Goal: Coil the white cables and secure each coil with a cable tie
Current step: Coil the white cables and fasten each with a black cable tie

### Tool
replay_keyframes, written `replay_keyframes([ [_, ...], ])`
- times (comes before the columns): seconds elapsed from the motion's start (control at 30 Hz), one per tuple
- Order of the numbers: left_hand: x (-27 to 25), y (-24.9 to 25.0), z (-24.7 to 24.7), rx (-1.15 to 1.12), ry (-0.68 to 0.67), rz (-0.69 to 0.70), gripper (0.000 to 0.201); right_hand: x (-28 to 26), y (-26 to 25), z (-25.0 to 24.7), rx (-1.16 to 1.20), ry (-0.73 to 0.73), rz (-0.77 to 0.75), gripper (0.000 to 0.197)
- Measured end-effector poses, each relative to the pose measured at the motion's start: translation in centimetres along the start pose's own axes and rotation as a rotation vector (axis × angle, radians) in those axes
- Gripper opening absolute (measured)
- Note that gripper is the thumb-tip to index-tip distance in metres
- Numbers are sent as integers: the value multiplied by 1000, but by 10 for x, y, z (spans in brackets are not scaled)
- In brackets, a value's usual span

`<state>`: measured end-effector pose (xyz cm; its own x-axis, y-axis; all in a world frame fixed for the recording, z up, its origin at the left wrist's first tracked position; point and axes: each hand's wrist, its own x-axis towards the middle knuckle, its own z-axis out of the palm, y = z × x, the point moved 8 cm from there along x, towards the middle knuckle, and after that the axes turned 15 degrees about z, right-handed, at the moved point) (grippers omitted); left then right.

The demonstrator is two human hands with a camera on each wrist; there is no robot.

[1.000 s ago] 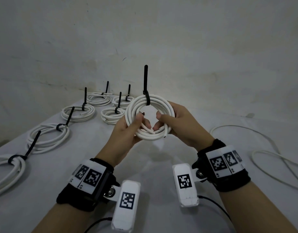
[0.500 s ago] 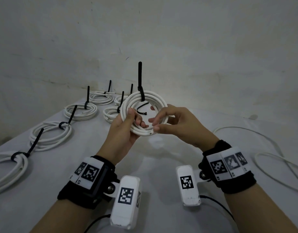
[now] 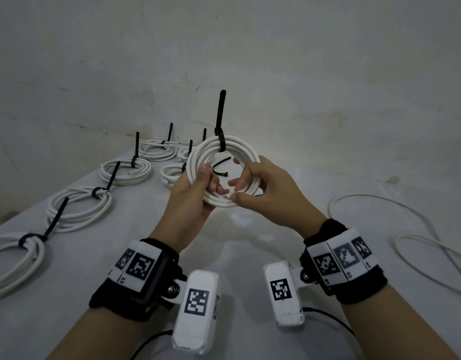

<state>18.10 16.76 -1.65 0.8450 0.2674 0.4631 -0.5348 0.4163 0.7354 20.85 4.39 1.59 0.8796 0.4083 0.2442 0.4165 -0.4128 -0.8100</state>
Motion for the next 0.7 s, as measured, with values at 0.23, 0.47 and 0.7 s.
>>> replay_keyframes([
  [0.23,0,1,-2,28,-12,9,25,-3,-8,2,-24,42,14,23],
  [0.47,0,-2,-2,17,-1,-26,26,-4,-9,6,118,-70,85,23],
  [0.7,-2,-6,0,69,-41,-93,30,0,-14,-17,148,100,3,32],
])
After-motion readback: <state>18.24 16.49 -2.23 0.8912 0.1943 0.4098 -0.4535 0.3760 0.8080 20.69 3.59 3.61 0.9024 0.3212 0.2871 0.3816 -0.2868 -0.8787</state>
